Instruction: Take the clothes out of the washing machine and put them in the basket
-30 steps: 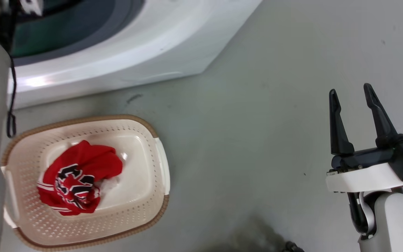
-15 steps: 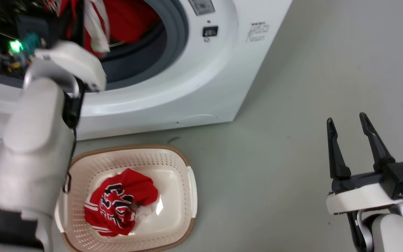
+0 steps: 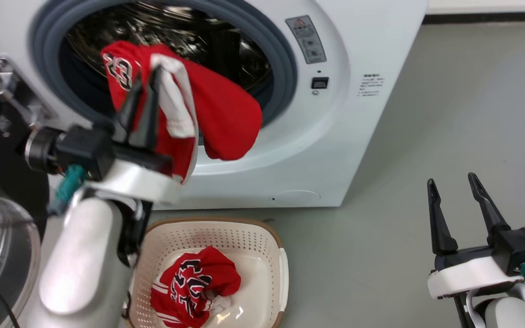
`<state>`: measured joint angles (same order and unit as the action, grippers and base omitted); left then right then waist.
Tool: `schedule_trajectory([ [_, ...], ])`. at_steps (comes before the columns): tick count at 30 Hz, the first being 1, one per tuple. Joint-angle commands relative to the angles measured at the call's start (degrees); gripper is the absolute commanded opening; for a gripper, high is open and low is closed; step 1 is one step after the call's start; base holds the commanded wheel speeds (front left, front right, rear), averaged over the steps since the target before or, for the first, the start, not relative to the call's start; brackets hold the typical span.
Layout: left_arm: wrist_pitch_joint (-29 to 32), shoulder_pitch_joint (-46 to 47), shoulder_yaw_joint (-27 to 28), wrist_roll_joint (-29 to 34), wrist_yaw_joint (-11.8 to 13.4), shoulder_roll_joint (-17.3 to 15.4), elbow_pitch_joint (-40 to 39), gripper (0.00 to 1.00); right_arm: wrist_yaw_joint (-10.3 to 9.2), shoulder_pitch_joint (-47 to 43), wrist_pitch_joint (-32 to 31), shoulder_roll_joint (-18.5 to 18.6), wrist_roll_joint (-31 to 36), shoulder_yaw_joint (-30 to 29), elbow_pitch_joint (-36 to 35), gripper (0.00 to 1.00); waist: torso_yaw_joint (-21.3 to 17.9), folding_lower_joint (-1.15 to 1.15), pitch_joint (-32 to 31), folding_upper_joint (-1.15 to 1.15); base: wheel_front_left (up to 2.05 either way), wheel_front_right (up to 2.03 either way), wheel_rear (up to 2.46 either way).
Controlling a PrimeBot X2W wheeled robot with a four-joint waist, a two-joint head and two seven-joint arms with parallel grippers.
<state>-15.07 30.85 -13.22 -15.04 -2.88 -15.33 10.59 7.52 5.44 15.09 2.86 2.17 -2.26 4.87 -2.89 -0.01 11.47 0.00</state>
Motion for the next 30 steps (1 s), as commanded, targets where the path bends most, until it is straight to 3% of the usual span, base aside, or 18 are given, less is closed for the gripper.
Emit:
schedule_trajectory([
  [1,-0.14,-2.56,-0.57,0.4,-0.64,0.68,-2.52,0.0,-0.06,-1.04,0.12,0.03,0.18,-0.31,0.23,1.0,1.7,0.01,-1.63,0.0,0.0,0.0,0.0],
  [7,0.22,-10.89,-3.49,-1.66,-2.49,1.48,-8.27,0.0,-0.06,-1.47,0.12,0.02,0.2,-1.47,0.4,1.0,3.38,0.01,-2.4,0.0,0.0,0.0,0.0],
  [14,2.4,-16.77,-7.6,-3.18,-3.2,2.01,-5.68,0.0,-0.06,-0.24,0.12,0.03,0.31,-1.36,0.03,1.0,3.62,0.01,0.1,0.0,0.0,0.0,0.0],
  [21,2.1,-17.99,-12.04,-0.69,-3.42,2.56,3.85,0.0,-0.06,2.04,0.12,0.03,0.22,-1.35,-0.63,1.0,2.18,0.01,5.29,0.0,0.0,0.0,0.0],
  [30,0.34,-10.67,-15.91,3.37,-3.72,3.87,21.04,0.0,-0.06,5.27,0.12,0.03,0.48,-0.5,-2.06,1.0,-0.74,0.01,14.64,0.0,0.0,0.0,0.0],
])
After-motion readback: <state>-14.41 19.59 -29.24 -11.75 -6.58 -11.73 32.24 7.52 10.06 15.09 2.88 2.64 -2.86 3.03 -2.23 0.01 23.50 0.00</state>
